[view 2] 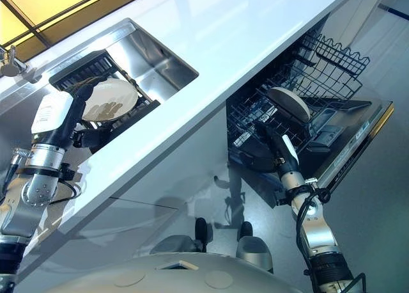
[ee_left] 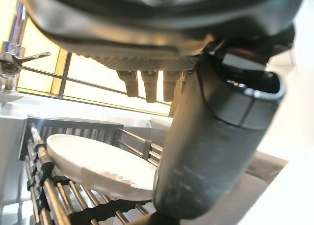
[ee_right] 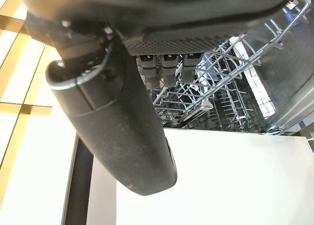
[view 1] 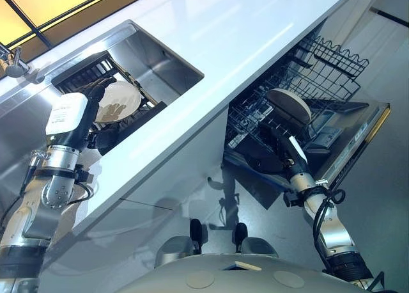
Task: Pick up plates and place into dishwasher.
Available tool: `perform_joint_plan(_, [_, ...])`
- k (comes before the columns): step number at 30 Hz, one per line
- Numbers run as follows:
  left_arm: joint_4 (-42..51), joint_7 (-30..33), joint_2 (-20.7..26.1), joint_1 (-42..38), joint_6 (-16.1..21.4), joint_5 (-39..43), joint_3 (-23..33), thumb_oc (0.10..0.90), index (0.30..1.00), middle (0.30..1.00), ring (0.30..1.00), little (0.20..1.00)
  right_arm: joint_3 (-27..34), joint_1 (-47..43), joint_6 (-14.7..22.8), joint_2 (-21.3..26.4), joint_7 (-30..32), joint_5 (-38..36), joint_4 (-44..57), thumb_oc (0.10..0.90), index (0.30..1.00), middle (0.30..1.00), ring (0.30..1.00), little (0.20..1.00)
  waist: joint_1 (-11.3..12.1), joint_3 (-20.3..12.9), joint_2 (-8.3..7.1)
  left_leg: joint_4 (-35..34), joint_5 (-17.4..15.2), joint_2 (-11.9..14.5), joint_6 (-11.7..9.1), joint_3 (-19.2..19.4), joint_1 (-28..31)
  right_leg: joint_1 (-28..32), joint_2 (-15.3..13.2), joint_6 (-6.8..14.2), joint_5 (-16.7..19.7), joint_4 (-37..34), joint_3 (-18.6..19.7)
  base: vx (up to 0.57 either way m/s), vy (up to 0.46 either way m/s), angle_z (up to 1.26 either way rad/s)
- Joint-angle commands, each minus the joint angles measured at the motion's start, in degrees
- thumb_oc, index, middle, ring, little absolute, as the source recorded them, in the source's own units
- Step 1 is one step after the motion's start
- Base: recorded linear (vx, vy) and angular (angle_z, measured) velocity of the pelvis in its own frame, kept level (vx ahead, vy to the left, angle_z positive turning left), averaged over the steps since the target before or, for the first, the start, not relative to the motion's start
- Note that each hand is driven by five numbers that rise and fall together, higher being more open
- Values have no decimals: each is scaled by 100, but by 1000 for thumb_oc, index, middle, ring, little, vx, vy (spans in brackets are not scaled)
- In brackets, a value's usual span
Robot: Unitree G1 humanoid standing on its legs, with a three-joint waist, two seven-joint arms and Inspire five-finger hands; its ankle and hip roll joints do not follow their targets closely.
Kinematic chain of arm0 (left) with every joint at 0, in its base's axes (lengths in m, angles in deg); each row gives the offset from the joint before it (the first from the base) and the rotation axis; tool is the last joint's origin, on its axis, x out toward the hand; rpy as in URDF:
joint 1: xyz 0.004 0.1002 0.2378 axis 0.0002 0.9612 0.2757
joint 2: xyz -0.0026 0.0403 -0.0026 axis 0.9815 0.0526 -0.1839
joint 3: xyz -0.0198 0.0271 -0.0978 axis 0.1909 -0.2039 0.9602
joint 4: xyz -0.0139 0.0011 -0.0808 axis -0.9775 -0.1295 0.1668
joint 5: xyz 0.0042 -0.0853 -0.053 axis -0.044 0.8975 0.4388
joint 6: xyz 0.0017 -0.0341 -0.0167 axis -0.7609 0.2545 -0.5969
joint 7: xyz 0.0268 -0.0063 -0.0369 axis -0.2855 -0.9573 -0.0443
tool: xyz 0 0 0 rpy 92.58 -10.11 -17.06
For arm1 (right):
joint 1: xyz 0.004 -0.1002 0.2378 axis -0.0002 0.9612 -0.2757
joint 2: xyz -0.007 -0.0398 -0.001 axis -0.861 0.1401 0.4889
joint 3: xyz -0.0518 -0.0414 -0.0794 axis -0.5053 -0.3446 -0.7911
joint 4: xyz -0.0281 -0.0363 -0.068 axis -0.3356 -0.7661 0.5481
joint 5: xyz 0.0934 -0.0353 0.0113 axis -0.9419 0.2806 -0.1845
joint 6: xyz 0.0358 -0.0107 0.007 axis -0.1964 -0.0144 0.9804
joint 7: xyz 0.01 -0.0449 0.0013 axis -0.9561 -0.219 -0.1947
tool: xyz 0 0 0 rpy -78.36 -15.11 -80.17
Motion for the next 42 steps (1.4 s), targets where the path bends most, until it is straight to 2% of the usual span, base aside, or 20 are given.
perform_joint_plan(1, [-129,53,514,-813,-169,-237,-131,800,900,900,900,900,-54,-387,563,38,66,-334,405,800,900,900,900,900,-102,-372,116,136,-850,-330,228,111,166,-279,167,314,-765,719,-178,0,0,0])
perform_joint_plan(8, [-405,-47,953,-1013,-727,-1005,-403,800,900,900,900,900,-76,-407,535,152,17,-459,374,800,900,900,900,900,-190,-353,166,153,-860,-341,227,158,174,-263,171,309,-754,696,-152,2,1,-1])
perform_joint_plan(12, [-548,-306,1196,-1203,-967,-1313,-620,800,900,900,900,900,-139,-442,524,190,73,-481,355,800,900,900,900,900,-235,-340,199,157,-865,-350,233,175,179,-262,175,315,-744,688,-127,6,-1,-1])
perform_joint_plan(20, [-771,-627,1462,-1440,-1194,-1396,-847,800,900,900,900,900,-204,-502,461,266,207,-510,362,800,900,900,900,900,-283,-305,230,181,-878,-375,257,201,167,-273,179,319,-724,671,-85,0,0,0])
perform_joint_plan(24, [-817,-629,1553,-1313,-1186,-1348,-662,800,900,900,900,900,-150,-446,498,264,174,-493,354,800,900,900,900,900,-288,-293,253,186,-883,-375,255,221,165,-275,194,320,-713,650,-59,-8,-5,-7])
perform_joint_plan(28, [-796,-649,1523,-1176,-1228,-1257,-529,800,900,900,900,900,-124,-385,478,257,114,-510,424,800,900,900,900,900,-286,-292,260,167,-864,-383,245,213,164,-263,198,320,-712,633,-59,-12,3,-5])
perform_joint_plan(32, [-881,-588,1424,-1264,-1363,-1252,-652,800,900,900,900,900,-208,-430,481,245,136,-507,407,800,900,900,900,900,-290,-282,255,150,-849,-389,239,188,156,-274,192,321,-717,645,-57,0,0,0])
perform_joint_plan(38, [-1128,-277,1276,-1588,-1822,-1255,-972,800,900,900,900,900,-343,-500,482,239,243,-548,301,800,900,900,900,900,-318,-301,247,90,-823,-387,226,194,176,-272,194,324,-714,639,-69,0,0,0])
perform_joint_plan(42, [-1487,-304,1141,-1998,-2234,-1405,-1452,800,900,900,900,900,-468,-577,480,241,295,-540,247,800,900,900,900,900,-387,-299,238,80,-817,-379,217,225,175,-295,200,332,-701,648,-39,0,0,0])
